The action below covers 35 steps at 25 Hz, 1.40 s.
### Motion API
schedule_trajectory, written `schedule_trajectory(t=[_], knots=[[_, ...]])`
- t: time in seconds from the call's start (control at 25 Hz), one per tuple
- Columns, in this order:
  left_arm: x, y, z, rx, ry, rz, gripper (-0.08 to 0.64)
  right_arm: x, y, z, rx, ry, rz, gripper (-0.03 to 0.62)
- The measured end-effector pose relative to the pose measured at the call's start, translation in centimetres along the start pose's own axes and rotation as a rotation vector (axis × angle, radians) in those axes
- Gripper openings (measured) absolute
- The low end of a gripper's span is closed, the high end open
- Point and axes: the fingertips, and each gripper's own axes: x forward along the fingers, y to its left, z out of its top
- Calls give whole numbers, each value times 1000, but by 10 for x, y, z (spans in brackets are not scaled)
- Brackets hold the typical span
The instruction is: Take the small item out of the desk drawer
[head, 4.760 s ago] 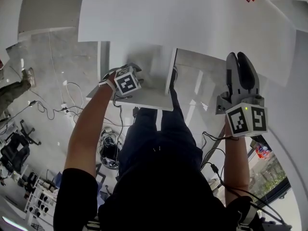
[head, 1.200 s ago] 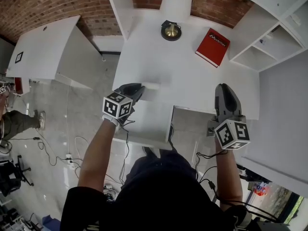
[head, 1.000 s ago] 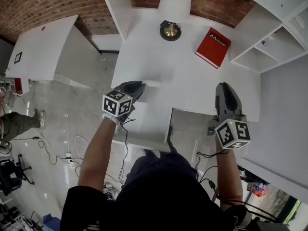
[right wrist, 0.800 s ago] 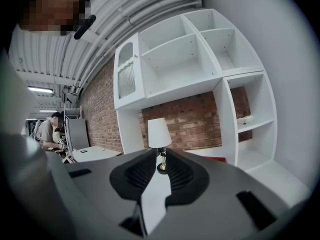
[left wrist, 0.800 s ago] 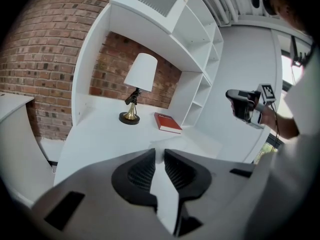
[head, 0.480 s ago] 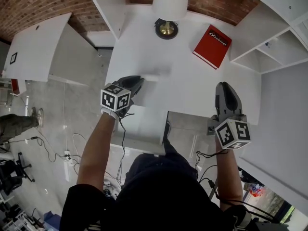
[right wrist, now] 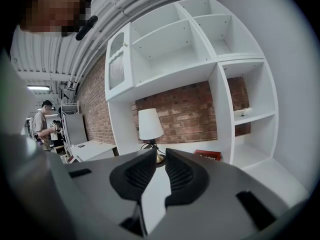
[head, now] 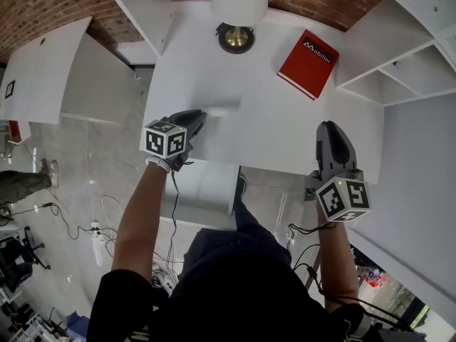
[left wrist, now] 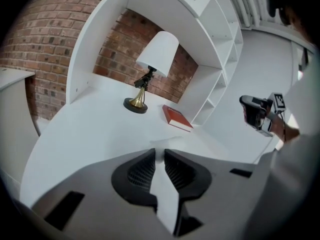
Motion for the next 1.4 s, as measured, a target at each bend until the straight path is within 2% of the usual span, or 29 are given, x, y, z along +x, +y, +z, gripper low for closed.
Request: schedule_trajectory(t=[0.12,0.28,0.64,0.88,1.12,1.4], knots=[[11,6,-7,-46,6,-3,57,6,-7,-4,6,9,-3,52],[21,11,-17,-69,38,-1,57,13,-12,-9,14,19,-2,52],[27,23,-34,-54,117,58,71,21,-7,-10,21,25,5,49],[21,24,-40,-53,129,66,88,19,2,-5,16,14,8,48],[-4,26,-35,-57,87,97,112,11,12,1,15,-4,7,46],[-56,19,-6,-54,-58,164,114,2,27,15,9,-50,17,46]])
